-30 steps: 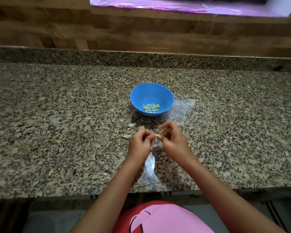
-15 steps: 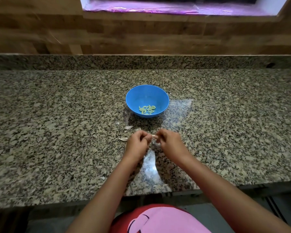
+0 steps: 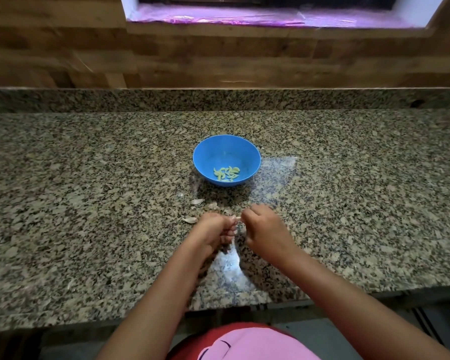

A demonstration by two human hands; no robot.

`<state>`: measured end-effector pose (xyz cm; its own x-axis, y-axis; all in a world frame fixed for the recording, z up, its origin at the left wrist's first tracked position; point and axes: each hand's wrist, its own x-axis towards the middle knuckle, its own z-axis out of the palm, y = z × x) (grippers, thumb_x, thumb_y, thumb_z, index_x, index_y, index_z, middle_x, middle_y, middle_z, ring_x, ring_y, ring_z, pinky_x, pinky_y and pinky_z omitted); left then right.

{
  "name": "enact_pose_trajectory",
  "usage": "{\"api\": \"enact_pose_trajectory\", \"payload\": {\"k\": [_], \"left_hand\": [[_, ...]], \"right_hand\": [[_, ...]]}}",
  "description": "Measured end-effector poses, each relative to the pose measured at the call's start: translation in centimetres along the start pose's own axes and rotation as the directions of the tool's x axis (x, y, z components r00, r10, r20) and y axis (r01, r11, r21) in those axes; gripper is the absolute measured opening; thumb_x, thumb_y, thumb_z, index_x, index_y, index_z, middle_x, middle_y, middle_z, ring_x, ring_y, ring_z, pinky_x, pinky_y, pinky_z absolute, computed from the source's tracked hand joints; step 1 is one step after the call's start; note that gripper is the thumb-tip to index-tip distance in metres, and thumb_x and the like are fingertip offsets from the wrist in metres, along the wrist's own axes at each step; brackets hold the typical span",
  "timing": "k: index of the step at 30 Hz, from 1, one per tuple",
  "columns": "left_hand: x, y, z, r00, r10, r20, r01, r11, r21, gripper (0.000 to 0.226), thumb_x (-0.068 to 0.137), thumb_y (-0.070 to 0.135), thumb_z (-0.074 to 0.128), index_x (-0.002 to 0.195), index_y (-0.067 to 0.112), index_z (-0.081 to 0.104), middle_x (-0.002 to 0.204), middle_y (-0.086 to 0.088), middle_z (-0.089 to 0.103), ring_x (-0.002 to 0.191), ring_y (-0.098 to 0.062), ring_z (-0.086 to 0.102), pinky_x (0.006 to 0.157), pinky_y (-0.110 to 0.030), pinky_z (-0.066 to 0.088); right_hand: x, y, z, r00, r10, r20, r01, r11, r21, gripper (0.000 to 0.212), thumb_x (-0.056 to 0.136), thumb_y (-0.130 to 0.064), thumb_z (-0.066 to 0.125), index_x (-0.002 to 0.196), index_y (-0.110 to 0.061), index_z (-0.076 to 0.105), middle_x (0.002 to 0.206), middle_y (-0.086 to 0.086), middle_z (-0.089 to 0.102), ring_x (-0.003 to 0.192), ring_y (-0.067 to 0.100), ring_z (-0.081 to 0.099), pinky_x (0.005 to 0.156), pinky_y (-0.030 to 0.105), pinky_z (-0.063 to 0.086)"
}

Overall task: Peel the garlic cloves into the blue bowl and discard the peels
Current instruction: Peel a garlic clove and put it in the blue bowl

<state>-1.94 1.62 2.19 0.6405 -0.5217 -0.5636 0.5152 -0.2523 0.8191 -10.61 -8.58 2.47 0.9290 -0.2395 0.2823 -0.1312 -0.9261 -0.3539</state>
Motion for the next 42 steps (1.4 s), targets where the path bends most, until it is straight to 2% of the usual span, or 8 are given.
{"api": "enact_pose_trajectory", "payload": {"k": [3, 5, 14, 21, 27, 32, 37, 42], "left_hand": [[-0.2, -0.1, -0.1, 0.992, 0.124, 0.008, -0.123, 0.991, -0.053, 0.015, 0.093, 0.003, 0.051, 0.080, 0.002, 0.058, 0.066, -0.007, 0.055, 0.054, -0.011, 0.049, 0.052, -0.021, 0.044], [-0.2, -0.5, -0.3, 0.971, 0.232, -0.058, -0.230, 0.973, 0.029, 0.011, 0.092, 0.006, 0.056, 0.082, 0.004, 0.060, 0.068, -0.006, 0.058, 0.056, -0.012, 0.052, 0.057, -0.023, 0.047], [-0.8, -0.5, -0.4, 0.913, 0.408, -0.008, -0.397, 0.891, 0.220, 0.010, 0.086, 0.010, 0.066, 0.092, 0.016, 0.071, 0.083, -0.002, 0.070, 0.077, -0.014, 0.067, 0.075, -0.029, 0.057], [-1.9, -1.3, 1.4, 0.924, 0.365, -0.111, -0.368, 0.930, -0.011, 0.017, 0.083, -0.002, 0.063, 0.076, 0.011, 0.069, 0.071, 0.000, 0.070, 0.064, -0.010, 0.067, 0.060, -0.018, 0.054], [-1.5, -1.5, 2.0, 0.950, 0.246, -0.193, -0.289, 0.926, -0.244, 0.017, 0.081, -0.005, 0.063, 0.073, 0.009, 0.068, 0.070, -0.002, 0.069, 0.067, -0.016, 0.060, 0.059, -0.019, 0.052], [-1.5, -1.4, 1.0, 0.863, 0.451, -0.226, -0.380, 0.876, 0.298, 0.019, 0.084, 0.008, 0.068, 0.072, 0.024, 0.067, 0.084, 0.001, 0.065, 0.072, -0.008, 0.062, 0.066, -0.021, 0.053], [-1.5, -1.3, 0.4, 0.935, 0.299, -0.192, -0.315, 0.948, -0.054, 0.005, 0.087, 0.002, 0.062, 0.089, 0.000, 0.067, 0.081, -0.009, 0.069, 0.059, -0.010, 0.067, 0.055, -0.020, 0.055], [-1.5, -1.4, 0.4, 0.950, 0.277, -0.141, -0.290, 0.953, -0.082, 0.005, 0.084, 0.001, 0.065, 0.088, 0.004, 0.067, 0.087, -0.018, 0.070, 0.075, -0.023, 0.069, 0.069, -0.027, 0.059]], "right_hand": [[0.4, 0.1, -0.5, 0.972, 0.208, 0.112, -0.234, 0.918, 0.321, 0.013, 0.087, 0.003, 0.053, 0.083, -0.005, 0.062, 0.077, 0.007, 0.059, 0.065, 0.015, 0.051, 0.058, 0.027, 0.046], [0.9, 0.0, -0.9, 0.860, 0.366, 0.354, -0.509, 0.656, 0.558, 0.016, 0.095, -0.009, 0.050, 0.087, -0.007, 0.063, 0.081, 0.013, 0.063, 0.064, 0.016, 0.054, 0.058, 0.028, 0.047], [1.4, 0.4, -1.7, 0.913, 0.341, 0.225, -0.406, 0.698, 0.590, 0.010, 0.085, -0.017, 0.064, 0.075, -0.013, 0.066, 0.057, -0.008, 0.053, 0.045, -0.003, 0.043, 0.045, 0.014, 0.035], [0.6, 0.3, -0.6, 0.773, 0.455, 0.441, -0.572, 0.200, 0.796, 0.014, 0.085, -0.001, 0.058, 0.073, -0.001, 0.063, 0.066, 0.011, 0.061, 0.054, 0.015, 0.053, 0.048, 0.021, 0.042], [0.8, -0.4, -0.3, 0.744, 0.521, 0.419, -0.551, 0.121, 0.826, 0.021, 0.085, 0.001, 0.058, 0.065, -0.007, 0.060, 0.057, 0.005, 0.057, 0.047, 0.012, 0.049, 0.044, 0.020, 0.039], [0.3, -0.8, -0.3, 0.810, 0.499, 0.307, -0.522, 0.375, 0.766, 0.014, 0.086, -0.008, 0.063, 0.072, -0.005, 0.066, 0.062, 0.007, 0.061, 0.053, 0.014, 0.052, 0.049, 0.024, 0.044], [-0.4, -0.6, -0.3, 0.815, 0.389, 0.430, -0.548, 0.271, 0.792, 0.012, 0.089, -0.009, 0.061, 0.096, -0.004, 0.069, 0.080, 0.010, 0.069, 0.061, 0.011, 0.058, 0.056, 0.021, 0.049], [-0.2, -0.9, 0.0, 0.774, 0.459, 0.436, -0.573, 0.214, 0.791, 0.013, 0.087, -0.005, 0.063, 0.097, 0.004, 0.064, 0.076, 0.011, 0.067, 0.060, 0.014, 0.061, 0.057, 0.023, 0.050]]}}
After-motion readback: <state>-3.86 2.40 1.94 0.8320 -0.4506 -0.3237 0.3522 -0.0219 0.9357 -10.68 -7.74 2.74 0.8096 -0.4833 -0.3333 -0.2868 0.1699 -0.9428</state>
